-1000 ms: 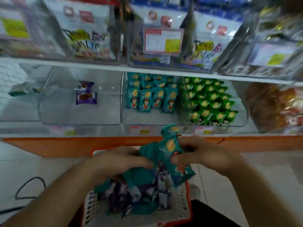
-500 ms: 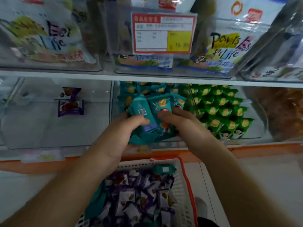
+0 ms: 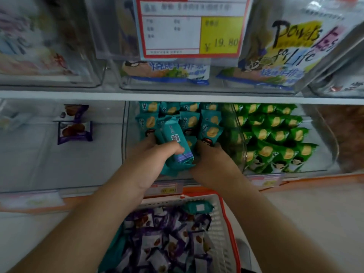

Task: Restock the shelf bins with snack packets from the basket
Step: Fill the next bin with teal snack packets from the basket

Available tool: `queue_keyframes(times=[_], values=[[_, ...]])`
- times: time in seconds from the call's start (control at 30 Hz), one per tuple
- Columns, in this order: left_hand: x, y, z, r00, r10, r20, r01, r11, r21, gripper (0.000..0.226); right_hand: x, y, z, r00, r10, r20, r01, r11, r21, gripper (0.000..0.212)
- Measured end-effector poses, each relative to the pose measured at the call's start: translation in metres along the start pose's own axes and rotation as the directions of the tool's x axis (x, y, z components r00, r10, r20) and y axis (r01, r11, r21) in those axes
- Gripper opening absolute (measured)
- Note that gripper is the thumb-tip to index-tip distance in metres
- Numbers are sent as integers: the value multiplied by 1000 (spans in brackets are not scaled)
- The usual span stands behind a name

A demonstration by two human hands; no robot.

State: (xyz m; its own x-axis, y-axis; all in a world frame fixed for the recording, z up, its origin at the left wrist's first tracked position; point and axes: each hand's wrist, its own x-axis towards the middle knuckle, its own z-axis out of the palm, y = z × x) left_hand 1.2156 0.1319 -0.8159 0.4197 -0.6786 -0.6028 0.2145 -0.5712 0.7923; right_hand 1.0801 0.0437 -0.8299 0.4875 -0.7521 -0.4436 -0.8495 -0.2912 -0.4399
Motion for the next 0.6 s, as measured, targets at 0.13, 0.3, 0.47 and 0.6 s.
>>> queue_keyframes(times=[0.13, 0.3, 0.47, 0.6], values=[[11, 5, 4, 992, -19, -127, 11, 998, -61, 19, -10, -7, -8, 998, 1, -58, -8, 991, -134, 52], [-4, 8, 4, 1000, 14, -21, -16, 996, -90, 22, -5, -4, -12, 991, -12, -131, -15, 979, -204, 48], [-23, 23, 8, 999, 46, 7, -45, 996, -81, 38, -4, -5, -11, 989, -12, -150, -9, 991, -136, 35], [-29, 17, 2, 985, 59, 162, -34, 987, -155, 46, -6, -5, -9, 989, 1, -150, -29, 982, -185, 37]])
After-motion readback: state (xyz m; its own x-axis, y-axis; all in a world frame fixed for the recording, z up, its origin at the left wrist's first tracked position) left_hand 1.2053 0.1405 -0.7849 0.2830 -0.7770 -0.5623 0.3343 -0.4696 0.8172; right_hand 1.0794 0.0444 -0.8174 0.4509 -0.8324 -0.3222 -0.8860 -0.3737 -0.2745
